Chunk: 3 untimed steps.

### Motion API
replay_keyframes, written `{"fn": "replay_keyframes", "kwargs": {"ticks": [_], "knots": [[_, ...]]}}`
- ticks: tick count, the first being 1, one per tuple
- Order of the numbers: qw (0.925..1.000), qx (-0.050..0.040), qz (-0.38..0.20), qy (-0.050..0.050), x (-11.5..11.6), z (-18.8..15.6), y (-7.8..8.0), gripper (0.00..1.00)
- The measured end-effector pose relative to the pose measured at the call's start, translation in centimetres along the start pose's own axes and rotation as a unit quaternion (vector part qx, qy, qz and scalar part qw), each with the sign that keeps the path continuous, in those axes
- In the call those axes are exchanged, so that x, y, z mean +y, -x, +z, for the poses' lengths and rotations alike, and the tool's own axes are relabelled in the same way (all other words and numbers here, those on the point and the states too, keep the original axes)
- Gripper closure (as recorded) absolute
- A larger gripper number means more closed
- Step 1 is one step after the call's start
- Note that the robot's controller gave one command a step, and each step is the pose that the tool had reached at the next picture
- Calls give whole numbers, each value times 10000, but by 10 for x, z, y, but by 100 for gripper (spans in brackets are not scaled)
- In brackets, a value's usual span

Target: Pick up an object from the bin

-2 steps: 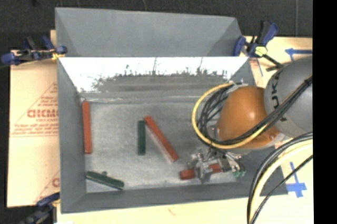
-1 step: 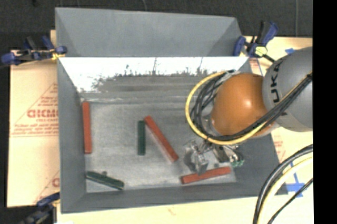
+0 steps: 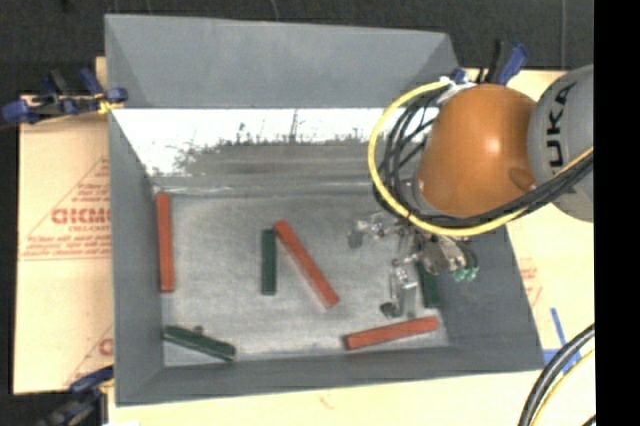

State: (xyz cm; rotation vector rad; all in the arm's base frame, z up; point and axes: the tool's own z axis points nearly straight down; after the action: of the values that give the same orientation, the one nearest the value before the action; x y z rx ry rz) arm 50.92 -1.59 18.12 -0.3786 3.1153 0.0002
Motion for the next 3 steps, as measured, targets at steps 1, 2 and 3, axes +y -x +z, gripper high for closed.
{"fn": "replay_keyframes", "kwargs": {"ticks": [1, 2, 3], "knots": [[10000, 0, 2, 1, 0, 0, 0, 0], [10000, -31, -28, -6, 4, 54, -10, 0], [9999, 2, 122, 7, -41, 95, -31, 0]]}}
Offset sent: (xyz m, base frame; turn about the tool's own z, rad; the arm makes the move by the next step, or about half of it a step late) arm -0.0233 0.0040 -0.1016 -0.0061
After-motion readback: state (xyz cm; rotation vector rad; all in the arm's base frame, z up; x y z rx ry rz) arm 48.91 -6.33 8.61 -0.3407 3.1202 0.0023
